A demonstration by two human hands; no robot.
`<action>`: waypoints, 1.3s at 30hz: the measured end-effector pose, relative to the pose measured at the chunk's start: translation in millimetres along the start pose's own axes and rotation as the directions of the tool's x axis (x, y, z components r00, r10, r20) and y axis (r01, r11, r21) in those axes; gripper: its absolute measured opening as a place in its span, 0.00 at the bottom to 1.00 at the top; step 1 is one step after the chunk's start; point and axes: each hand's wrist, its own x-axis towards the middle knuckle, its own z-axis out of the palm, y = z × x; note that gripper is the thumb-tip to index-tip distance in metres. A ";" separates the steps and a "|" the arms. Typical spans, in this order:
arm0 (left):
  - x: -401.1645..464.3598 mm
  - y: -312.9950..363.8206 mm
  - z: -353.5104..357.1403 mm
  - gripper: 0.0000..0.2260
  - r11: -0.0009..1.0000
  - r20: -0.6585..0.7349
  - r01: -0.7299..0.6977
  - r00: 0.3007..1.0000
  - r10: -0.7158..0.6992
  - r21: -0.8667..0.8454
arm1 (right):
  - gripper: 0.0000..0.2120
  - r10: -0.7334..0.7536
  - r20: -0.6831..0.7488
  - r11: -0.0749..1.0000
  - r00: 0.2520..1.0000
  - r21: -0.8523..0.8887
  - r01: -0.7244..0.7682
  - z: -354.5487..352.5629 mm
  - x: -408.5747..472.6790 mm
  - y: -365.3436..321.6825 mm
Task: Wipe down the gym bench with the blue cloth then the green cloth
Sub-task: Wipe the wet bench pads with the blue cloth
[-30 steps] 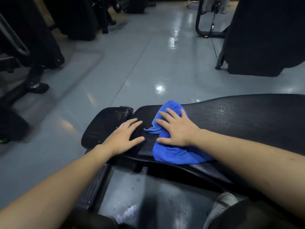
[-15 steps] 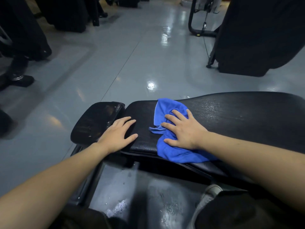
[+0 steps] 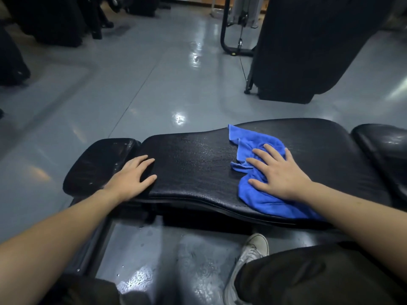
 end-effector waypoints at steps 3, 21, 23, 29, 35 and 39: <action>-0.7 -2.1 -0.4 0.28 1.000 0.002 -0.002 1.000 0.002 -0.010 | 0.42 0.019 0.045 1.000 0.999 0.007 -0.019 -1.9 10.6 -5.3; 1.6 -32.3 -9.3 0.29 0.990 0.070 -0.074 0.994 0.083 -0.117 | 0.44 -0.171 0.058 0.984 0.984 0.050 0.168 10.6 169.3 -111.9; 1.1 -34.9 -8.9 0.30 0.989 0.088 -0.077 0.992 0.089 -0.130 | 0.44 -0.192 0.057 0.981 0.980 0.053 0.189 11.3 180.8 -126.3; -2.0 -37.7 -10.4 0.33 0.985 0.119 -0.063 0.989 0.083 -0.159 | 0.44 -0.255 0.057 0.965 0.965 0.076 0.250 11.6 210.1 -169.7; -5.6 -42.8 -13.6 0.44 0.968 0.109 -0.018 0.993 0.047 -0.251 | 0.45 -0.354 0.064 0.933 0.933 0.090 0.348 9.3 229.0 -216.3; -8.6 -49.7 -18.8 0.51 0.962 0.110 0.021 0.994 0.009 -0.272 | 0.46 -0.454 0.049 0.887 0.889 0.117 0.447 6.4 228.5 -248.6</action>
